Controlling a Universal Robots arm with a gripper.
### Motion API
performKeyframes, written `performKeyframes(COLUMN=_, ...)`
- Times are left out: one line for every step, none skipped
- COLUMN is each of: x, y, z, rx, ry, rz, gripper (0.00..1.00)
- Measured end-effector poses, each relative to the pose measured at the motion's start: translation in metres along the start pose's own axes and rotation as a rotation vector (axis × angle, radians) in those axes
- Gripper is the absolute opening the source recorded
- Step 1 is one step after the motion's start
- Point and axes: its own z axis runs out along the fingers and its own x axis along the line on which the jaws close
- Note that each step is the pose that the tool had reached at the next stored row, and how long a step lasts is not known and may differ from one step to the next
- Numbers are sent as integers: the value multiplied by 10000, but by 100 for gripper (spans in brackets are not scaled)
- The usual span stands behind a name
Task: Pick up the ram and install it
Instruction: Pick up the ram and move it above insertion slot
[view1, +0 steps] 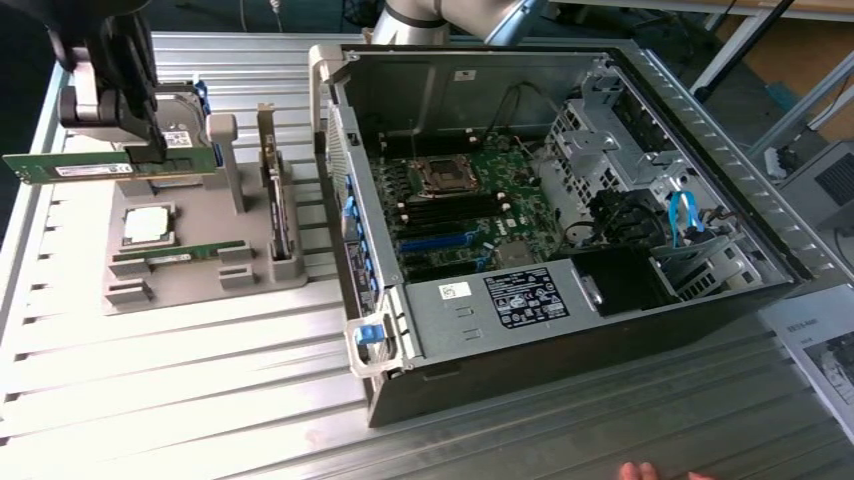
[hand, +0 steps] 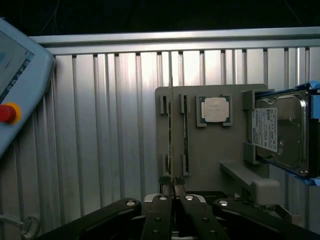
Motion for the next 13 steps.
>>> performKeyframes(x=0, y=-9, z=-1, rx=0, ry=1, rz=-1, gripper=12)
performKeyframes(x=0, y=-31, z=-1, rx=1, ry=-2, rz=0, gripper=12)
performKeyframes(x=1, y=-50, z=-3, rx=0, ry=-1, rz=0, gripper=12)
performKeyframes(x=1, y=-67, z=-5, rx=0, ry=-2, rz=1, gripper=12)
performKeyframes(x=2, y=-83, z=-6, rx=0, ry=-2, rz=0, gripper=12)
performKeyframes(x=3, y=-102, z=-8, rx=-1, ry=-2, rz=0, gripper=12)
performKeyframes(x=3, y=-129, z=-11, rx=-2, ry=-2, rz=-1, gripper=12)
performKeyframes(x=3, y=-151, z=-13, rx=-3, ry=-1, rz=-1, gripper=12)
performKeyframes(x=3, y=-171, z=-16, rx=-5, ry=-1, rz=-2, gripper=12)
performKeyframes(x=3, y=-192, z=-17, rx=-5, ry=-2, rz=-3, gripper=12)
performKeyframes(x=3, y=-213, z=-19, rx=-6, ry=-1, rz=-3, gripper=12)
performKeyframes(x=3, y=-233, z=-20, rx=-6, ry=-2, rz=-4, gripper=12)
performKeyframes(x=3, y=-255, z=-23, rx=-7, ry=-2, rz=-5, gripper=12)
